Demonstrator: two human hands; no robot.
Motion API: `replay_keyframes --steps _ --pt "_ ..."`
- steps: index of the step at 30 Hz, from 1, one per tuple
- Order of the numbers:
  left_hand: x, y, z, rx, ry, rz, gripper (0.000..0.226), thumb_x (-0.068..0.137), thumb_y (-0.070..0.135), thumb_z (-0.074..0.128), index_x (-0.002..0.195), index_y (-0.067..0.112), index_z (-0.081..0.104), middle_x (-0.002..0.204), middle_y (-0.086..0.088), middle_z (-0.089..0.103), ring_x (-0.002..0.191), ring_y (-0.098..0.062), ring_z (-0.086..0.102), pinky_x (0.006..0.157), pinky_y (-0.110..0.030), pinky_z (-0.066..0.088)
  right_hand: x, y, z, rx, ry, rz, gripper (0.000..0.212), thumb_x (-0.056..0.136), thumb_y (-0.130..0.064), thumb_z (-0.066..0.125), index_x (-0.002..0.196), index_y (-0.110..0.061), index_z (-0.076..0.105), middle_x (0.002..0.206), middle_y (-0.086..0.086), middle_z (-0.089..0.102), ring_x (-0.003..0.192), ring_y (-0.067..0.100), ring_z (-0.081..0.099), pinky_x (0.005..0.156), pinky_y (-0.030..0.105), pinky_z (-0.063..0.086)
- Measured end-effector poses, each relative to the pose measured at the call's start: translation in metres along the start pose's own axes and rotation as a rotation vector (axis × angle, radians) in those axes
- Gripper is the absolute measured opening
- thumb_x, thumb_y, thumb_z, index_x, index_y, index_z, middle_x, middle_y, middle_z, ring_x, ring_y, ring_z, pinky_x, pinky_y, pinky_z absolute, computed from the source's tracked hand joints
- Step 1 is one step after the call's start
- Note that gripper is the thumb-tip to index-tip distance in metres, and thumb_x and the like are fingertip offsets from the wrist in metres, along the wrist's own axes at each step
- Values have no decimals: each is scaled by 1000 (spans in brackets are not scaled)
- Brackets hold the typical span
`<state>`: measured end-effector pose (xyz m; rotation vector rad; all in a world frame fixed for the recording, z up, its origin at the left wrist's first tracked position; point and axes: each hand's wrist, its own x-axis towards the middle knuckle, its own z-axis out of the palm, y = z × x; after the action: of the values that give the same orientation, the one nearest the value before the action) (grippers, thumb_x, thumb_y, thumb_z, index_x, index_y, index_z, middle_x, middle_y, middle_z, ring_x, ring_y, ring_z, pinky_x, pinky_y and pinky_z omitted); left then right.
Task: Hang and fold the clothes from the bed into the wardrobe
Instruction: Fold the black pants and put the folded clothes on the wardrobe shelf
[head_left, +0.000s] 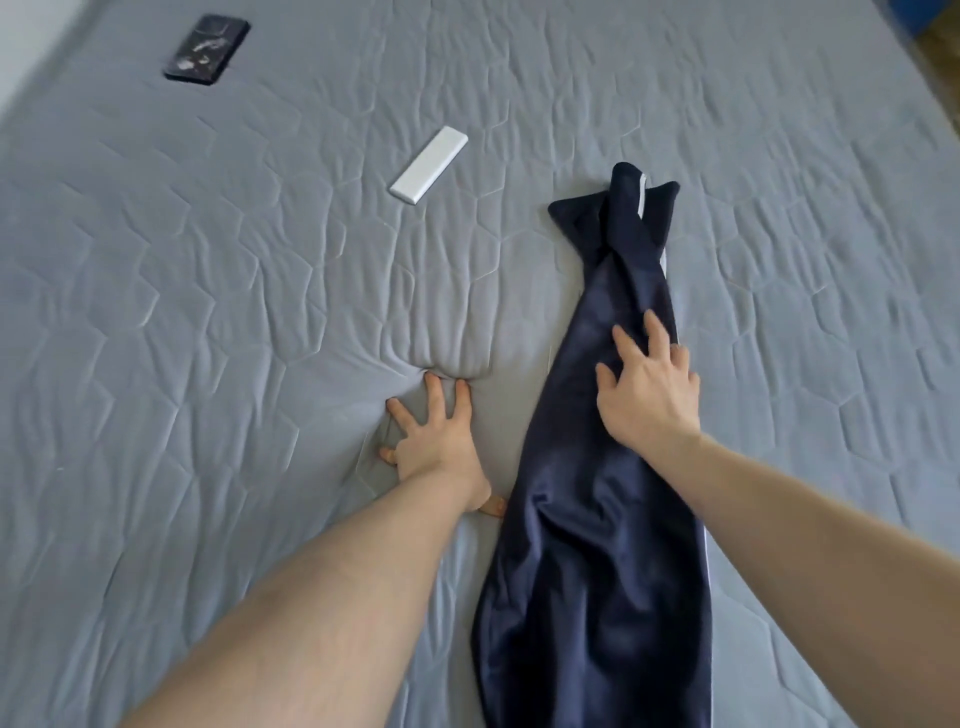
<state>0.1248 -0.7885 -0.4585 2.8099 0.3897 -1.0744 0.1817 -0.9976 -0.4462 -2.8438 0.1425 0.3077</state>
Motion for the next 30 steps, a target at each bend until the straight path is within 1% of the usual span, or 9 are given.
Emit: replay_keyframes --steps 5,8,11,13,15,20,24,27,30 --pt "-5 -1 -1 -28 16 15 132 74 31 83 158 42 -18 164 9 -34 153 -46 -17 116 -68 27 -86 22 44 27 -28 -90 68 106 -48 36 165 -21 16 173 1 8 159 27 6 129 44 8" --pt "-13 -12 12 -55 45 83 132 74 57 81 158 40 -19 164 6 -35 153 -45 -21 121 -66 14 -152 42 62 34 -63 -99 71 106 -53 31 166 -24 6 173 -4 -2 159 20 -6 129 39 -2" --pt "-41 -36 44 -21 154 186 106 89 80 44 160 34 -19 165 2 -33 154 -37 -24 126 -57 -1 -215 57 67 49 -105 -83 70 106 -55 26 165 -26 4 172 -9 -6 158 14 -12 129 37 -4" --pt "-69 -53 76 -52 210 245 85 100 70 26 162 31 -16 166 1 -33 155 -30 -25 127 -49 -7 -252 63 67 66 -131 -68 69 106 -53 26 165 -27 2 171 -11 -9 158 12 -15 129 36 -6" --pt "-103 -69 111 -132 216 276 76 104 60 25 163 29 -12 167 2 -29 155 -25 -24 127 -43 -10 -287 69 65 86 -160 -43 68 107 -51 28 165 -26 1 171 -10 -9 158 12 -14 129 38 -4" --pt "-206 -84 174 -576 191 166 63 105 52 36 160 22 30 171 3 14 157 -18 9 129 -40 10 -374 77 56 342 -162 159 73 104 -48 44 165 -25 10 171 -6 7 157 14 8 128 37 18" --pt "-286 -81 195 -794 28 21 62 89 62 59 136 22 59 135 7 52 134 -13 45 115 -34 35 -444 73 45 561 -173 460 72 98 -52 57 157 -21 31 145 -7 44 140 14 39 116 32 35" --pt "-332 -76 203 -852 -262 -82 46 85 60 68 113 25 64 114 10 65 117 -16 61 95 -32 44 -482 71 40 774 -319 692 50 89 -54 71 129 -28 57 120 -15 67 116 10 64 99 33 51" --pt "-369 -79 219 -752 -506 -76 37 85 47 73 116 34 57 117 15 64 116 -12 60 99 -32 46 -510 75 36 781 -507 730 32 82 -37 82 107 -30 63 99 -14 75 95 7 71 88 33 57"
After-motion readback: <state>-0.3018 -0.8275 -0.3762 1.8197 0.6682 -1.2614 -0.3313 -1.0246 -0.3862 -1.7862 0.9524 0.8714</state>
